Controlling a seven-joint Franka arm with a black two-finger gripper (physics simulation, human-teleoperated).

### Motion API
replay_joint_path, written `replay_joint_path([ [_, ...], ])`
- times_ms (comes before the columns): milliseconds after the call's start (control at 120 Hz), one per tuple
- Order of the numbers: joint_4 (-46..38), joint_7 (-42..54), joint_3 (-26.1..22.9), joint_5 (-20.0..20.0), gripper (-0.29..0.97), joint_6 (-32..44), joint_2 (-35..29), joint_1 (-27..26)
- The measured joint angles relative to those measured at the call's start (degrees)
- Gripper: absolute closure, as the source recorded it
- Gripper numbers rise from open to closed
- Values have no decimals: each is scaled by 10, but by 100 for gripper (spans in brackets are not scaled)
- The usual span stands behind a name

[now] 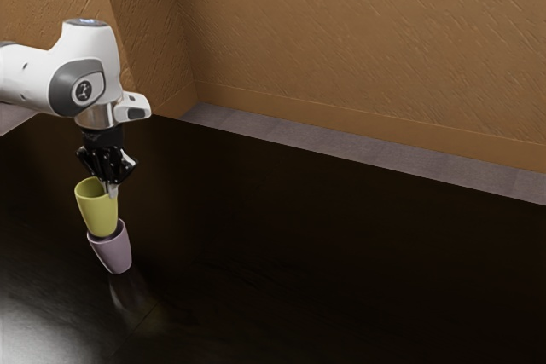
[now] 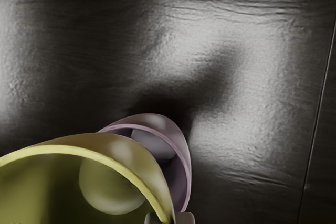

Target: Place the left cup onto the right cup

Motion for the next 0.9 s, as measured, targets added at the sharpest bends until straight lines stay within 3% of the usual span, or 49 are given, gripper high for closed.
replay_joint_path([
  [500,2,-1,0,0,75,4,14,-1],
  [642,2,0,0,1,61,4,15,-1],
  [900,2,1,0,2,24,3,15,-2],
])
